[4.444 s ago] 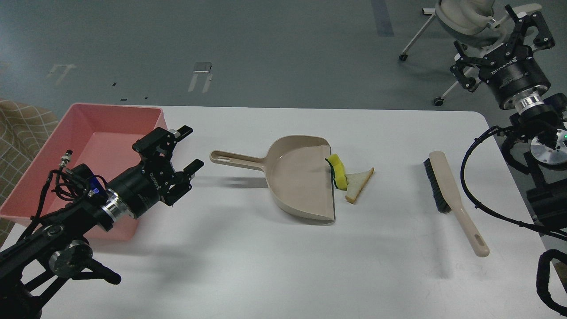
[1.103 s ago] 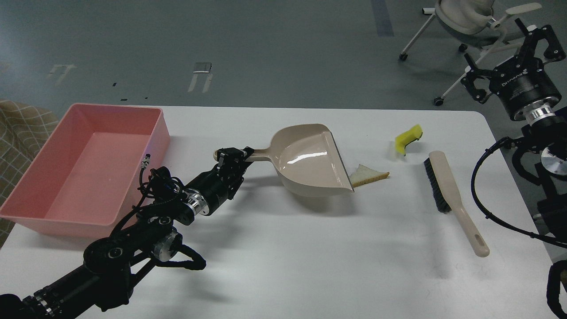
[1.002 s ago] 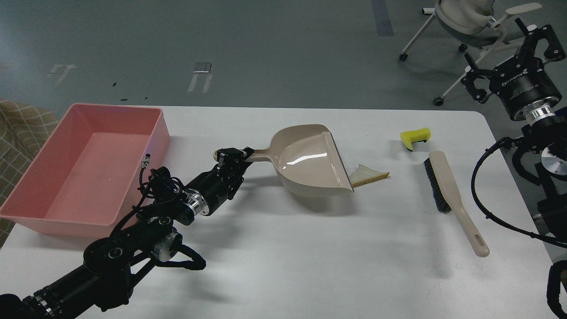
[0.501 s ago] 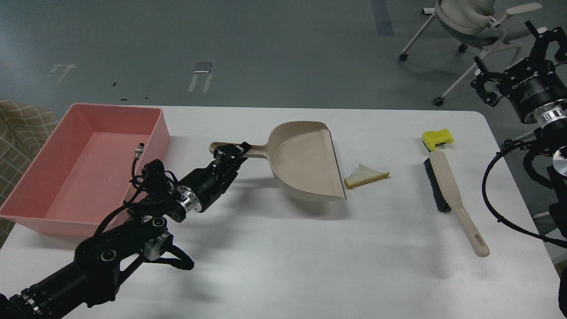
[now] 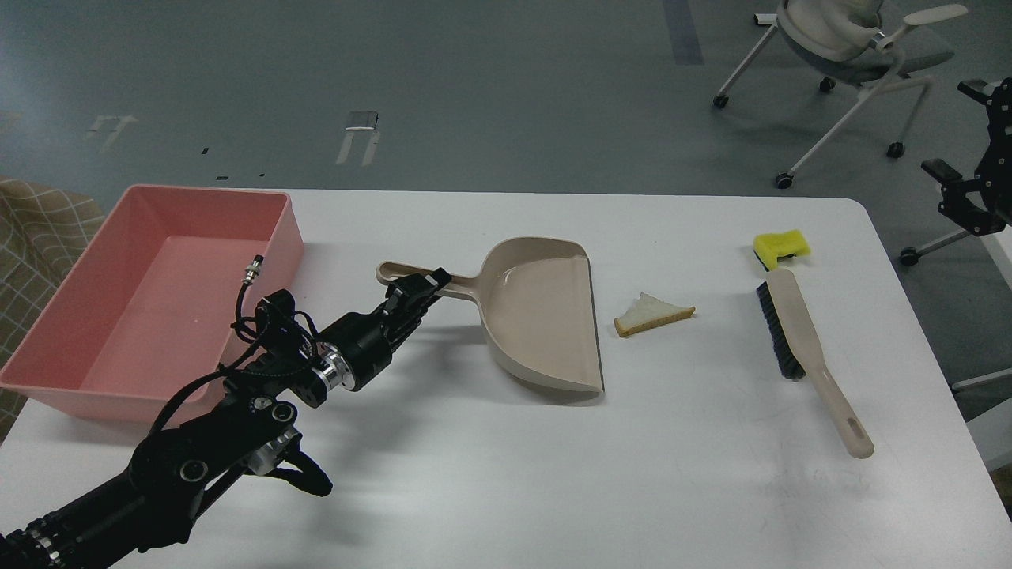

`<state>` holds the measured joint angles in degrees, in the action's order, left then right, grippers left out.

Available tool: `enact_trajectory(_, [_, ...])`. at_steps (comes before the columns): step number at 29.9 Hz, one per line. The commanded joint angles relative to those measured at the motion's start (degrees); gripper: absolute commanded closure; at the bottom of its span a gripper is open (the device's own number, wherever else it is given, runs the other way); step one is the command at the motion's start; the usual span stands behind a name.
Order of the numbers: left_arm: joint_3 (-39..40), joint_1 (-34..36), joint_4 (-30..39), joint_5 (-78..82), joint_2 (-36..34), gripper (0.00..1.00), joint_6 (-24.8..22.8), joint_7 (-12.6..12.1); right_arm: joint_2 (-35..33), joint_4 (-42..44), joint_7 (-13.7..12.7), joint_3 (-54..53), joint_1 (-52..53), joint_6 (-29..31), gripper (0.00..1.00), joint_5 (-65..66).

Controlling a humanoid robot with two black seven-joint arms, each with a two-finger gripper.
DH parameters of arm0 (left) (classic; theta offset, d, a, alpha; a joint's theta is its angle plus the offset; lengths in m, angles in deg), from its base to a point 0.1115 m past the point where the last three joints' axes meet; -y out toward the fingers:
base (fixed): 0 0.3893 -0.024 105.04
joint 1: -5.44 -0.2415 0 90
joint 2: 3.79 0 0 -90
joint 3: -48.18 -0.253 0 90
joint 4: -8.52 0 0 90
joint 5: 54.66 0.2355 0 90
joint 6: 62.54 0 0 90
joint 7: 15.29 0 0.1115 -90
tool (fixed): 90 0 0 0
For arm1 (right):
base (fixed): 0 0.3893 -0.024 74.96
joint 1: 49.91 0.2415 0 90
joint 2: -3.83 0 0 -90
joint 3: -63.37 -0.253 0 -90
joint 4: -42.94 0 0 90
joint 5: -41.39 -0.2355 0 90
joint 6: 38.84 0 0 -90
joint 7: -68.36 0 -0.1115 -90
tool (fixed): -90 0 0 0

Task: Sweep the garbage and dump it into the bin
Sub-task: 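Reach the right gripper to the brush handle and grasp it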

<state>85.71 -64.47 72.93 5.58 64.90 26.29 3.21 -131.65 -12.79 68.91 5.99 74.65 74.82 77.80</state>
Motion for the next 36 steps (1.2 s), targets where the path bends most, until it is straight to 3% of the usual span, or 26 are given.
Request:
enact_trajectory(1, [0.0,-0.1,-0.2,0.1,-0.1,0.79,0.0,0.4,-7.3,-8.2,0.0,2.4,-2.8,0.5,0.00,2.3])
enact_trajectory(5, [0.0,-0.1,-0.3,0.1,-0.2,0.79,0.0,0.9,-11.0,-9.8,0.0,2.5,-3.5,3.0,0.00,4.5])
enact_trajectory(10, [0.0,-0.1,-0.3,0.1,-0.1,0.79,0.3,1.3,-10.3,-14.7,-0.1,5.0,-4.0,3.5,0.00,14.8])
enact_trajectory(14, [-0.2,-0.1,-0.4,0.2,-0.5,0.79,0.3,1.3,-10.9,-19.1,-1.6,10.7,-4.6,3.3,0.00,22.5])
enact_trajectory(26, [-0.2,-0.1,-2.5,0.1,-0.3,0.79,0.3,1.2,-13.1,-29.3,-10.2,17.4,-4.8,3.2,0.00,31.3])
enact_trajectory(29, [-0.3,-0.1,-2.5,0.1,-0.3,0.79,0.3,1.2,-13.1,-29.4,-11.4,18.3,-4.9,3.3,0.00,31.4])
enact_trajectory(36, [-0.3,-0.1,-2.6,0.1,-0.5,0.79,0.2,1.2,-12.9,-29.4,-11.4,18.5,-6.2,3.7,0.00,31.3])
